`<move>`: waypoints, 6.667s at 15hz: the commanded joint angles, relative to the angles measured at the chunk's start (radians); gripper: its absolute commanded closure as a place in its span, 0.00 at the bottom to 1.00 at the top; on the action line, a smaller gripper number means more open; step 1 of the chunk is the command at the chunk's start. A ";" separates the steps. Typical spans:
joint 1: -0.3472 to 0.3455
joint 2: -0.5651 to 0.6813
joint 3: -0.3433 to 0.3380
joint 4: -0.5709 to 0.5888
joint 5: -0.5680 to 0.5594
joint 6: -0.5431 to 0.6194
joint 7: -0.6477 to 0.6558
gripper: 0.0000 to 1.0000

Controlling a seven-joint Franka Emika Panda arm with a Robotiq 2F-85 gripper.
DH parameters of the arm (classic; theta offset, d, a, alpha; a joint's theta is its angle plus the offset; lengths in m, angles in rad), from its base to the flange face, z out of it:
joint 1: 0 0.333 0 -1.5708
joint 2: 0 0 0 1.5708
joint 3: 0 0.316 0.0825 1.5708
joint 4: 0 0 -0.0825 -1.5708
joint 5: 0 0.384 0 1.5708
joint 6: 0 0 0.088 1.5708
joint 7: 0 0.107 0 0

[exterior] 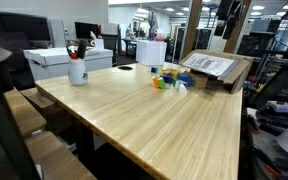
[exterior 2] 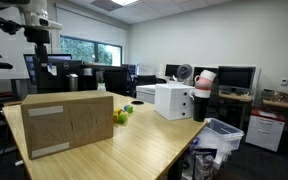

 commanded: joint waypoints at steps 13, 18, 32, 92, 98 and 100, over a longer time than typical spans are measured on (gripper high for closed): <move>-0.074 0.046 0.000 -0.061 -0.221 0.022 -0.015 0.00; -0.109 0.017 -0.004 -0.075 -0.326 -0.006 -0.011 0.00; -0.107 -0.025 0.026 -0.132 -0.413 -0.104 0.058 0.00; -0.264 0.502 -0.424 0.468 -0.366 -0.157 -0.658 0.00; -0.276 0.473 -0.435 0.384 -0.348 -0.064 -0.614 0.00; -0.281 0.469 -0.435 0.363 -0.355 -0.049 -0.600 0.00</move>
